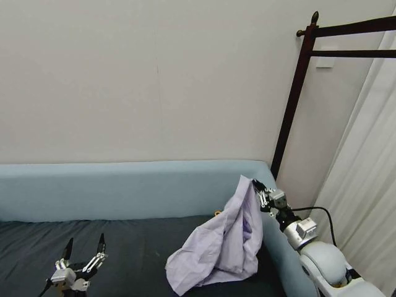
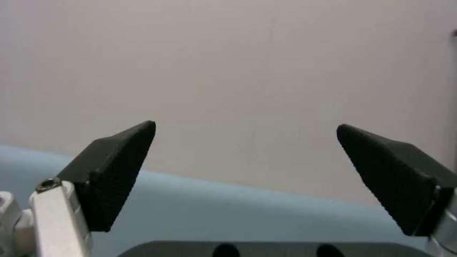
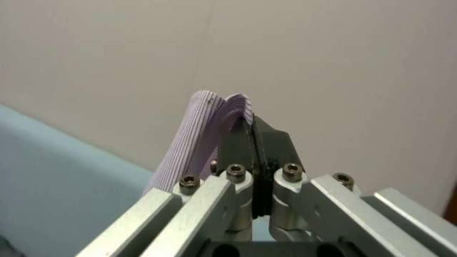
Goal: Pick up the clothes from the sofa and hang them on the clothes hanger.
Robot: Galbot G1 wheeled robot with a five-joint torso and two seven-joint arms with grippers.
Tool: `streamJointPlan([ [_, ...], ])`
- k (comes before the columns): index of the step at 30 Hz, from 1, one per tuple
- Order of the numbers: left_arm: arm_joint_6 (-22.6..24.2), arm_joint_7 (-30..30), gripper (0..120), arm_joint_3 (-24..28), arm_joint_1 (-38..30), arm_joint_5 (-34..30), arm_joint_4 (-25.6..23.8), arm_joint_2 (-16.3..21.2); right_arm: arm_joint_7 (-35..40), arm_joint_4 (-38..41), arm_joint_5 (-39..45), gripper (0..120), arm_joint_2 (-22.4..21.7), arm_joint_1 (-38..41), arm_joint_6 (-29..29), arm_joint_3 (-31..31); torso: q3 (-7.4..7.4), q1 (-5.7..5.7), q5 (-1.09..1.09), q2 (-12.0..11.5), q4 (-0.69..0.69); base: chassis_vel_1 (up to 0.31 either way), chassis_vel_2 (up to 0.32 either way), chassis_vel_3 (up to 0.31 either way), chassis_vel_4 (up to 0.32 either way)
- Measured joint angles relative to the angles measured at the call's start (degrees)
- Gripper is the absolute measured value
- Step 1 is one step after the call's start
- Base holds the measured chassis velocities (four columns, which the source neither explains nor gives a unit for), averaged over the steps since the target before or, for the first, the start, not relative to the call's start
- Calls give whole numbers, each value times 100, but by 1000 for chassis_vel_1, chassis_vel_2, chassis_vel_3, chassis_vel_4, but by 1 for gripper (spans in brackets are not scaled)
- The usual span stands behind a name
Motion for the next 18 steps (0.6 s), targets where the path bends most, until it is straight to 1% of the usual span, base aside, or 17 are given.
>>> streamJointPlan([
  [1, 0, 0, 100, 0, 0, 0, 0, 0, 0, 0, 0, 0, 0, 0, 0, 0, 0, 0, 0, 0, 0, 0, 0, 0, 0],
  [2, -28, 191, 100, 29, -48, -93, -32, 41, 1, 141, 91, 0, -43, 59, -22, -25, 0, 0, 0, 0, 0, 0, 0, 0, 0],
  [5, -94, 1302, 100, 188, -265, -296, -56, 241, 1, 638, 465, 0, -261, 563, -243, -96, 1, 0, 1, 0, -1, 0, 0, 0, 0],
  [6, -94, 1302, 100, 188, -265, -296, -56, 241, 1, 638, 465, 0, -261, 563, -243, -96, 1, 0, 1, 0, -1, 0, 0, 0, 0],
  [7, -94, 1451, 100, 238, -291, -302, -33, 270, 3, 670, 517, 0, -282, 673, -282, -110, 1, 0, 2, 0, -1, 0, 0, 0, 0],
  [9, -96, 1904, 100, 457, -385, -304, 81, 360, 76, 714, 686, 0, -333, 1085, -384, -206, 0, 0, 1, 0, 0, 0, 0, 0, 0],
  [11, -94, 2227, 100, 667, -487, -260, 222, 425, 164, 682, 827, 0, -358, 1470, -430, -320, 1, 0, 1, 0, 1, 0, 0, 0, 0],
  [12, -94, 2227, 100, 667, -487, -260, 222, 425, 164, 682, 827, 0, -358, 1470, -430, -320, 1, 0, 1, 0, 1, 0, 0, 0, 0],
  [14, -84, 2530, 100, 920, -623, -187, 399, 493, 225, 583, 944, 0, -371, 1808, -461, -457, 1, 0, 1, 0, 0, 0, 0, 0, 0],
  [16, -80, 2594, 100, 996, -660, -164, 445, 509, 240, 542, 976, 0, -371, 1907, -477, -509, 1, 0, 1, 0, 0, 0, 0, 0, 0],
  [18, -44, 2973, 100, 1323, -864, -104, 629, 555, 301, 351, 1031, 0, -328, 2233, -517, -697, 1, 0, 1, 0, 1, 0, 0, 0, 0],
])
